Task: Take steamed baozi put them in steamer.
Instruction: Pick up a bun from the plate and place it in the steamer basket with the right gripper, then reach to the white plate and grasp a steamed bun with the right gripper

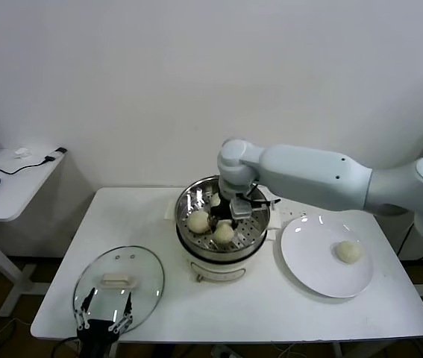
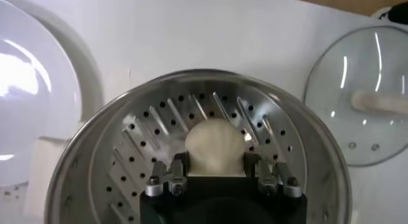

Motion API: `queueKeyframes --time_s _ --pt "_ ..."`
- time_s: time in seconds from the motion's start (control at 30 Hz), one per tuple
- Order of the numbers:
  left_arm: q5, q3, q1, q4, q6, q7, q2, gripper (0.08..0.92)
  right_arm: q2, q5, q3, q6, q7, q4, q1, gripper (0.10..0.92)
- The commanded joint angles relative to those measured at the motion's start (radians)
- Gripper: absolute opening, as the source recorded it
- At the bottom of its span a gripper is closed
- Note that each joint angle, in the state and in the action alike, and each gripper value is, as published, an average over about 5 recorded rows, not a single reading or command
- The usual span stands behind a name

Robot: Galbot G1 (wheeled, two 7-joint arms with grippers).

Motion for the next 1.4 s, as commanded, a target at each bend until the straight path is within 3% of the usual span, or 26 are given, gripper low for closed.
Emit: queueKeyframes --time_s 0.03,0.23,0.5,0.77,0.87,1.0,1.13,1.27,1.4 --pt "-0.002 0.001 0.003 0.002 -0.002 0.000 0.000 0.823 0.020 0.025 -0.023 -0.010 0.004 0.007 -0.034 0.568" --pt "-0.002 0.003 0.005 0.003 -0.004 0.000 0.000 0.823 0.016 0.042 -0.030 -0.039 0.006 0.003 -0.027 0.594" --pt "0.000 0.006 0.005 0.004 -0.005 -0.001 -0.002 0.823 -0.006 0.069 -0.021 -0.033 -0.006 -0.016 0.007 0.794" --pt "0.003 0.008 0.001 -0.001 -0.003 0.000 -0.001 0.823 -0.070 0.156 0.013 -0.078 0.016 -0.095 0.100 0.823" --pt "0.004 0.010 0.001 -0.005 -0.003 0.000 0.000 0.823 -0.121 0.280 -0.065 -0.205 0.070 -0.146 0.188 0.823" --pt "0.005 0.017 0.000 -0.008 -0.003 0.001 0.001 0.823 -0.205 0.603 -0.316 -0.492 0.186 -0.156 0.331 0.823" --pt "0.008 0.029 -0.004 -0.009 -0.001 0.001 0.002 0.823 -0.308 0.815 -0.381 -0.769 0.181 -0.134 0.362 0.823" --pt "0.016 0.038 -0.005 -0.011 0.001 0.002 0.001 0.823 -0.424 0.837 -0.332 -0.924 0.128 -0.137 0.315 0.823" --pt "0.019 0.041 -0.005 -0.013 0.001 0.002 0.000 0.823 -0.524 0.758 -0.275 -0.937 0.060 -0.155 0.221 0.823"
